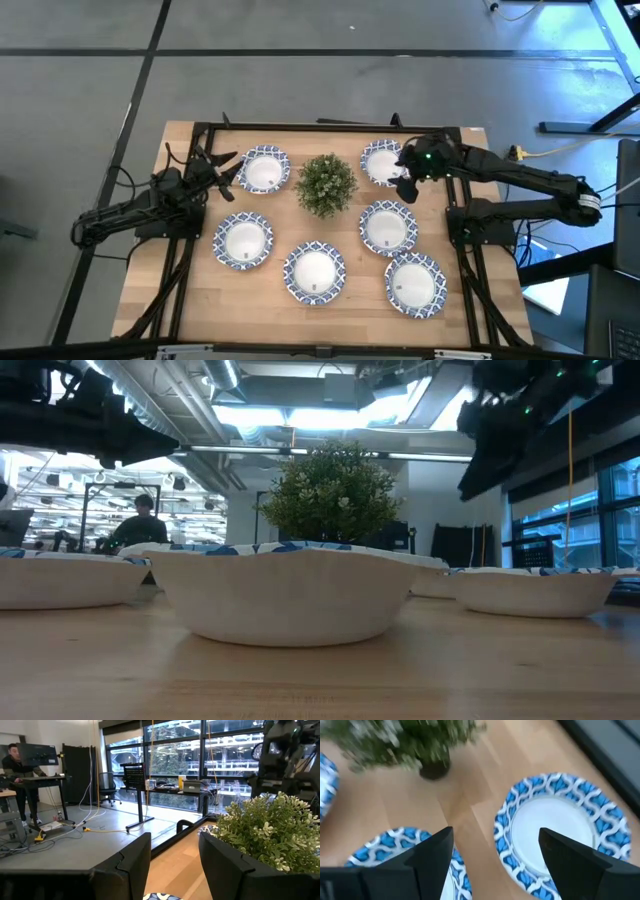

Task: Nest bowls inside each other
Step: Stack the white bowl on top of the other white bowl

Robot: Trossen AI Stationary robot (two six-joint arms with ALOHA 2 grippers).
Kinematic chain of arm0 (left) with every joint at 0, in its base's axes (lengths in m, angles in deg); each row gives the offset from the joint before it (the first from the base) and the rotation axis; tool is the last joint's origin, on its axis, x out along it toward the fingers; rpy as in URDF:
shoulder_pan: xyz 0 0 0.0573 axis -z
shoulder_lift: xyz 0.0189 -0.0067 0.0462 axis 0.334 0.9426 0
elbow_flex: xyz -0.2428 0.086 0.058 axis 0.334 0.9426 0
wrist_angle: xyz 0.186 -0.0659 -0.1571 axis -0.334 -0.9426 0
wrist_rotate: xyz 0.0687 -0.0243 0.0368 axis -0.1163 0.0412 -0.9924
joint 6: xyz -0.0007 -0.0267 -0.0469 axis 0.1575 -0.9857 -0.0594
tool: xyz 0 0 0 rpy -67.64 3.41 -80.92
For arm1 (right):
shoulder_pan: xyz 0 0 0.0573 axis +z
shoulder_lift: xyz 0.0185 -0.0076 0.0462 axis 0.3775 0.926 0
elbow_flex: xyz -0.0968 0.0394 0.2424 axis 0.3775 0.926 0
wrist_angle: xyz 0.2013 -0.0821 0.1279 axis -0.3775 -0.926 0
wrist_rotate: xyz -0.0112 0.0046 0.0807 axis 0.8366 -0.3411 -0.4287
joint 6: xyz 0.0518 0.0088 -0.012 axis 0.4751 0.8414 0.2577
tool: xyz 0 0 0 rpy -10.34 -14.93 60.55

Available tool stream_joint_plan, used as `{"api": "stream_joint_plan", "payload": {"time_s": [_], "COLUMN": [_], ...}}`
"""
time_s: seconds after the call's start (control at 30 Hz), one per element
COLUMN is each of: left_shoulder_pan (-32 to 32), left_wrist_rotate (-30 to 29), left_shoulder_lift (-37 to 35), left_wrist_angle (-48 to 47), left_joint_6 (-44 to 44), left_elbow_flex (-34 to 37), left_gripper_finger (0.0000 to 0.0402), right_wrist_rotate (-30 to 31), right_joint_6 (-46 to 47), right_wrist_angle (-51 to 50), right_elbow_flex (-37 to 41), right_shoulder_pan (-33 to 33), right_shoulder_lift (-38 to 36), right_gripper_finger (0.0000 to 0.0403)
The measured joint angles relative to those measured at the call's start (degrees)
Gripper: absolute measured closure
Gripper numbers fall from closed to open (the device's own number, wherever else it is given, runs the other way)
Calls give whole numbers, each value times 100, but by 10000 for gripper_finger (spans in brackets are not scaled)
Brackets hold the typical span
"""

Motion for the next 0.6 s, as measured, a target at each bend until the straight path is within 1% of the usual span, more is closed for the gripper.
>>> {"api": "stream_joint_plan", "payload": {"time_s": [0.17,0.37,0.47,0.6], "left_shoulder_pan": [2,0,0,0], "left_wrist_rotate": [0,0,0,0], "left_shoulder_lift": [0,-1,-1,0], "left_wrist_angle": [0,0,0,0], "left_joint_6": [0,0,0,0], "left_elbow_flex": [0,0,0,0], "left_gripper_finger": [240,240,240,240], "right_wrist_rotate": [0,10,183,194], "right_joint_6": [-10,-181,-292,-334], "right_wrist_angle": [40,355,582,664], "right_elbow_flex": [0,2,2,2], "right_shoulder_pan": [0,2,2,0], "right_shoulder_lift": [701,1502,1762,2027], "right_gripper_finger": [110,110,110,111]}}
